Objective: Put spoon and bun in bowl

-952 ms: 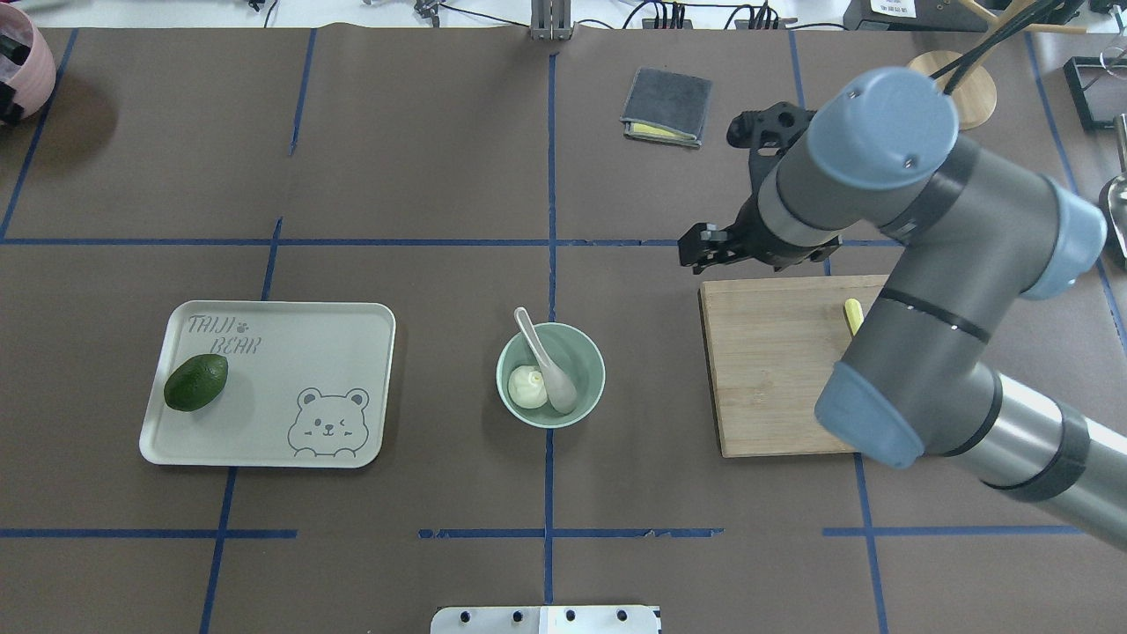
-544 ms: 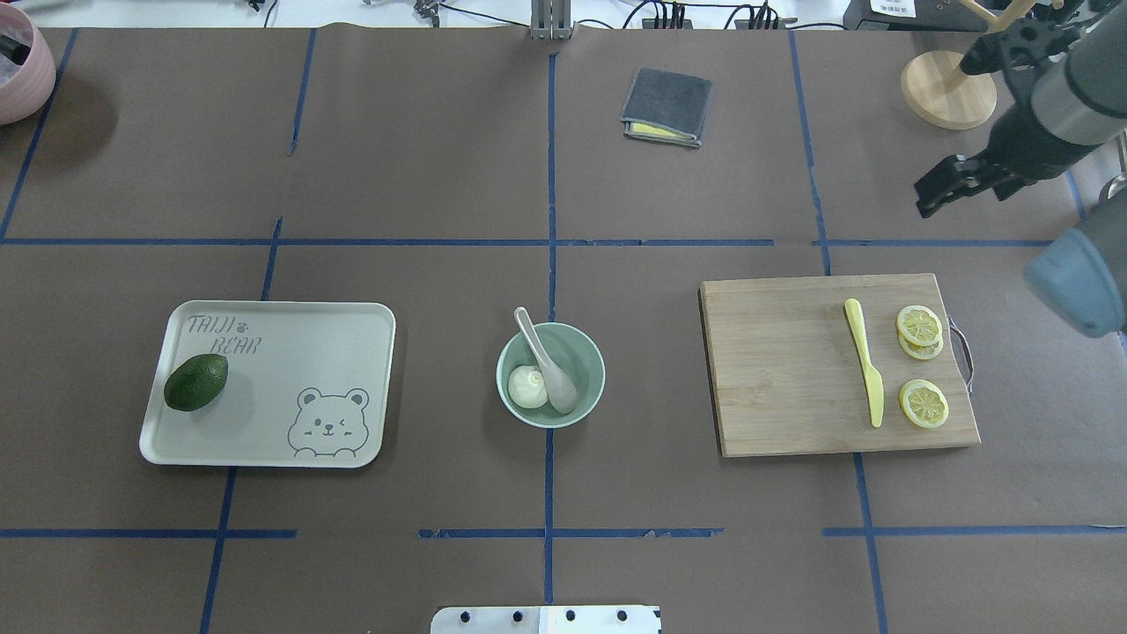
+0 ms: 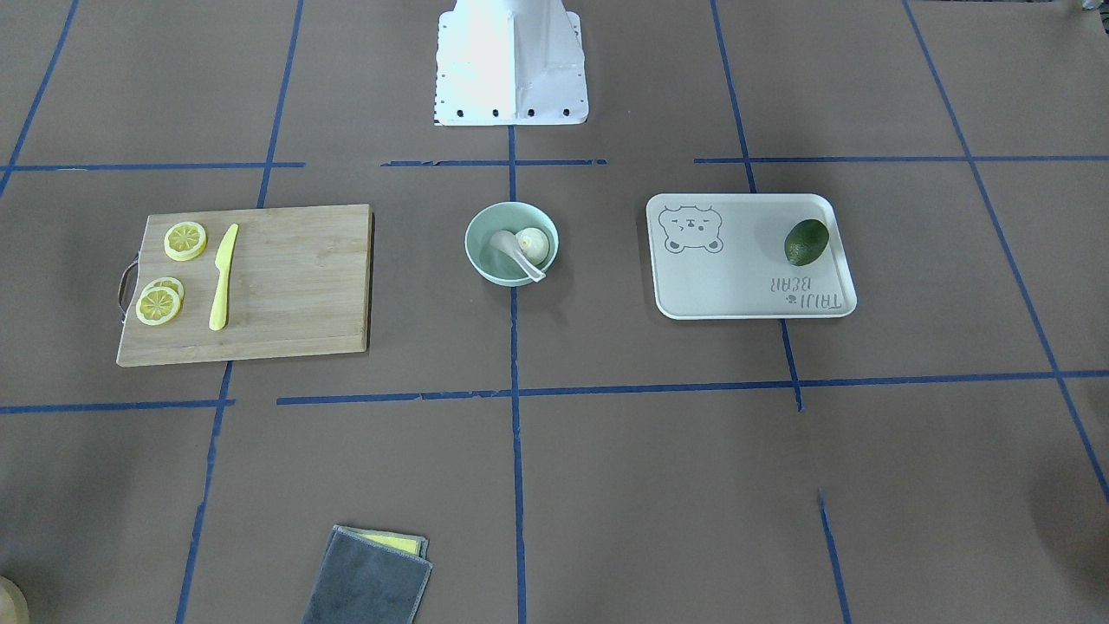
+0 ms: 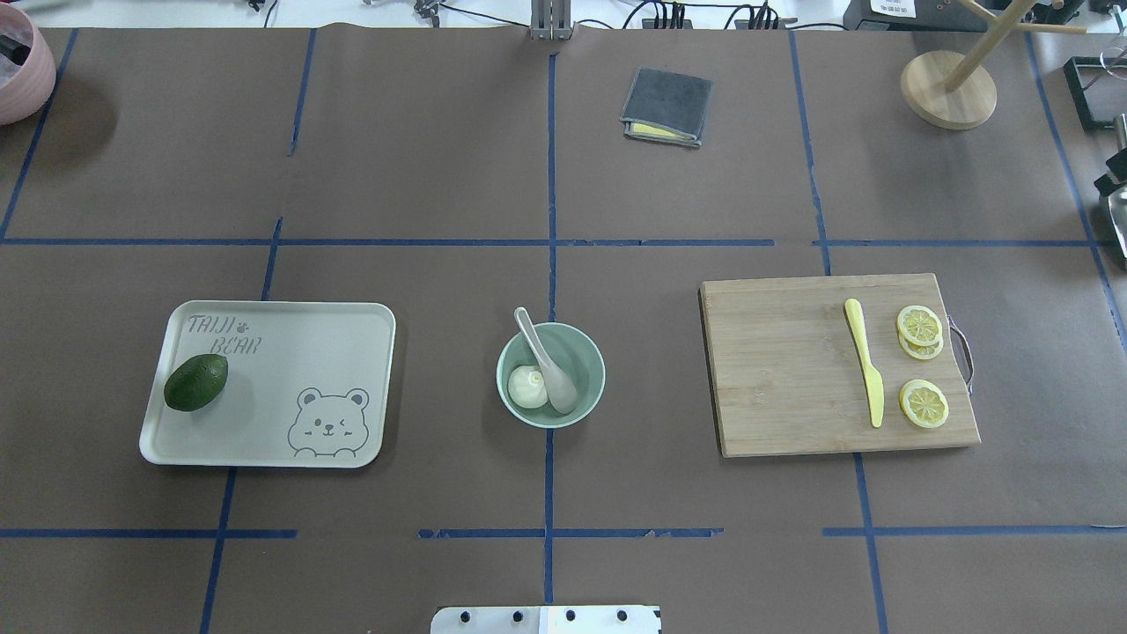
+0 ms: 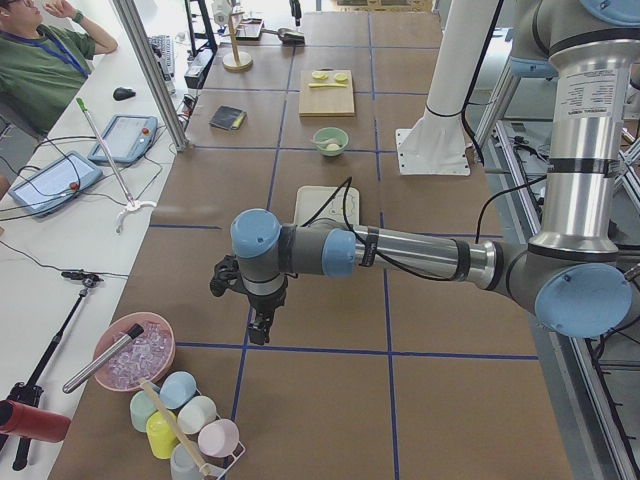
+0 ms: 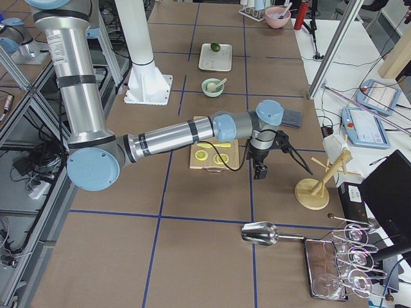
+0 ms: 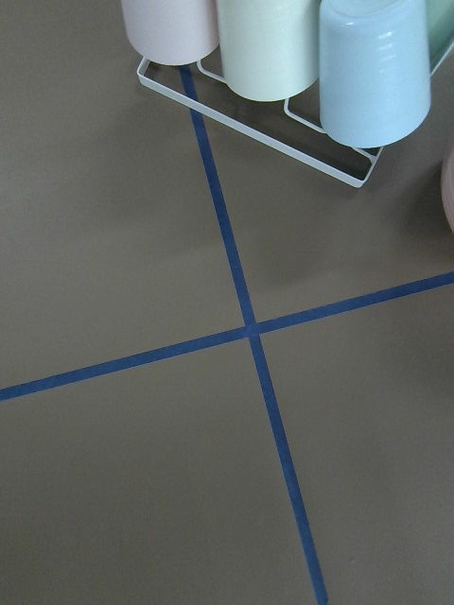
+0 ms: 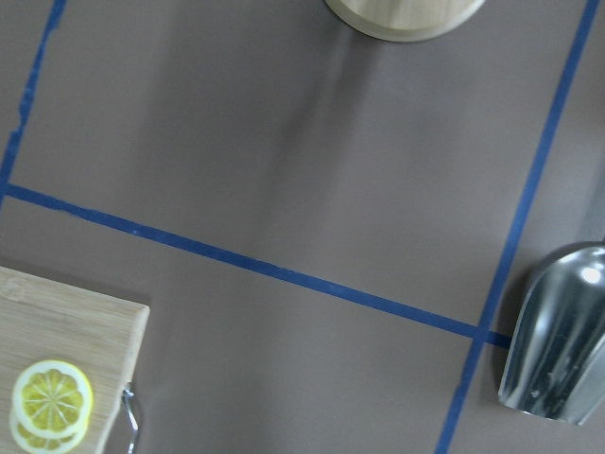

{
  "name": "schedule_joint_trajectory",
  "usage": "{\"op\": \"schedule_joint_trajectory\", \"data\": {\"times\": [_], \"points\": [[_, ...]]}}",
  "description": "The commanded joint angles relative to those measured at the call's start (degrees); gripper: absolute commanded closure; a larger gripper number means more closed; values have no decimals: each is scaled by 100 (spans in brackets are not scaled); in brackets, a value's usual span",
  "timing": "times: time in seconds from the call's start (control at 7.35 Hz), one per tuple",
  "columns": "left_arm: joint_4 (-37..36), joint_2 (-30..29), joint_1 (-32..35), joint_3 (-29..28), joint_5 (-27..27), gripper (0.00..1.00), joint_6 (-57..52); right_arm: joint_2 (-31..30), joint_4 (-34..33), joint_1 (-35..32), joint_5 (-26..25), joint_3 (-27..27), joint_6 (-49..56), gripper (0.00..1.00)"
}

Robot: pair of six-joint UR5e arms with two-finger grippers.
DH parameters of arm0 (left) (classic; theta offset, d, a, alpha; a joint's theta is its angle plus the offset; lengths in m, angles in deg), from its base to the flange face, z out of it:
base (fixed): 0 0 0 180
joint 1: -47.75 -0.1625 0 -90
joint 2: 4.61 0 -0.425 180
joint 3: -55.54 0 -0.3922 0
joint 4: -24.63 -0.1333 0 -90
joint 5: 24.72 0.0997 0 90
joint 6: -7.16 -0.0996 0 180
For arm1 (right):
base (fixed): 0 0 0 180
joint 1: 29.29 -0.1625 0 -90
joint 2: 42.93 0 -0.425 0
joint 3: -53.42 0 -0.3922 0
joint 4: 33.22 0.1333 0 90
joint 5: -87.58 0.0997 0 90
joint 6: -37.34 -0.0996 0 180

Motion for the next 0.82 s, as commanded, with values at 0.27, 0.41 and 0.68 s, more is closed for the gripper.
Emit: {"op": "schedule_joint_trajectory", "data": {"times": [0.27, 0.41, 0.68], "points": [[-3, 189, 1, -49, -135, 0, 14, -324, 407, -882, 202, -756, 315, 0], [-3, 180, -8, -58, -135, 0, 23, -455, 671, -1053, 638, -1064, 289, 0], [-3, 180, -8, -32, -126, 0, 119, -701, 700, -1115, 818, -1059, 289, 0]]}}
